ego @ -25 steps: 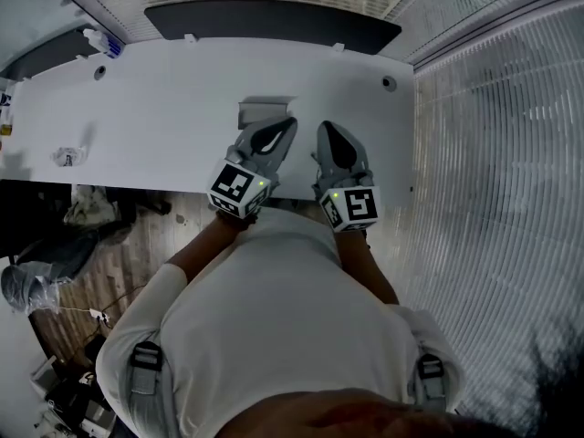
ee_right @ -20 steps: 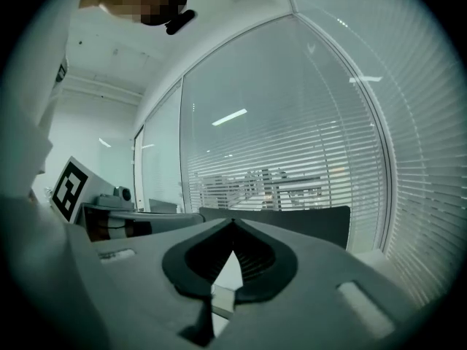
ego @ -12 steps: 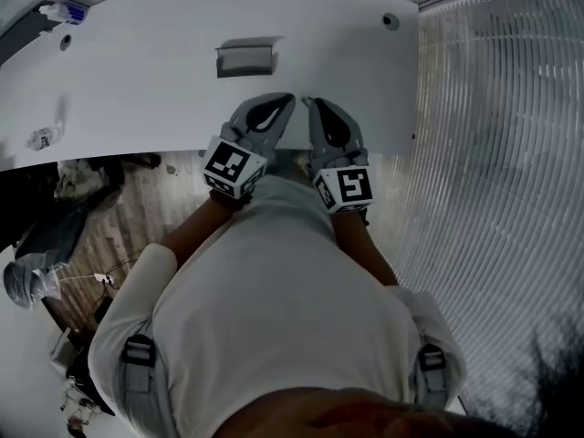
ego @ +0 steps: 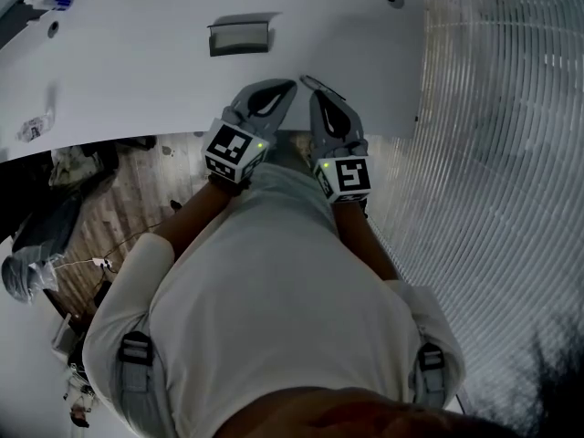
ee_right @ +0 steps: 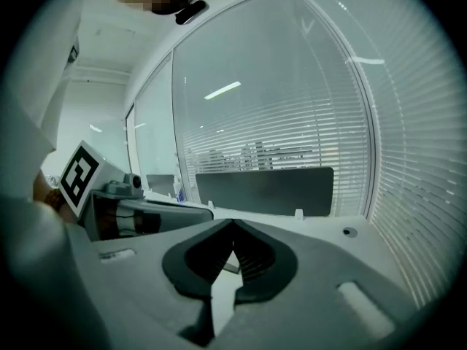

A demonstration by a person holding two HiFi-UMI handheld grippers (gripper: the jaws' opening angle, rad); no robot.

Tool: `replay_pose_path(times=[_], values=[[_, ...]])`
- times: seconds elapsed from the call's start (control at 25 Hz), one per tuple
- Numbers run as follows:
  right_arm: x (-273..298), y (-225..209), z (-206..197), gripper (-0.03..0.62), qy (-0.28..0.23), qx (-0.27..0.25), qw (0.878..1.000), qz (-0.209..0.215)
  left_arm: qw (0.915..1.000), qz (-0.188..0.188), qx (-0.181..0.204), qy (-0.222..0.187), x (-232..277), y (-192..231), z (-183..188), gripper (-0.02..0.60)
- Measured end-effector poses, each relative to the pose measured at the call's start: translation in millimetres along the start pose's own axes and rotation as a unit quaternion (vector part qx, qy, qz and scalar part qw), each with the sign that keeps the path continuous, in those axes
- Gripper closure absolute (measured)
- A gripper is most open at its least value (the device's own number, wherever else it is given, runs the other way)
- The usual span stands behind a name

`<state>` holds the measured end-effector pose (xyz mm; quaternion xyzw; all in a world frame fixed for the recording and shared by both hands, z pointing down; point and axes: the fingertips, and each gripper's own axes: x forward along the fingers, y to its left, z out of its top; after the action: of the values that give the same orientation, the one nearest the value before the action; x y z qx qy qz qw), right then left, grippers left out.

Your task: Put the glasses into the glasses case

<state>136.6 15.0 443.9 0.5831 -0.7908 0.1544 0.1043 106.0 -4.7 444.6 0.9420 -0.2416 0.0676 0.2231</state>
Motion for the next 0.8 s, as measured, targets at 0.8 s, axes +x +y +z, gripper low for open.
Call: replay_pose_path(times=[0.8], values=[[47.9,-57.4,-153.0,0.487,0.218,-0.123,0.966,0.062,0.9936,-0.028,-0.027,0.106,71.1,39.4,-109.2,0.580]])
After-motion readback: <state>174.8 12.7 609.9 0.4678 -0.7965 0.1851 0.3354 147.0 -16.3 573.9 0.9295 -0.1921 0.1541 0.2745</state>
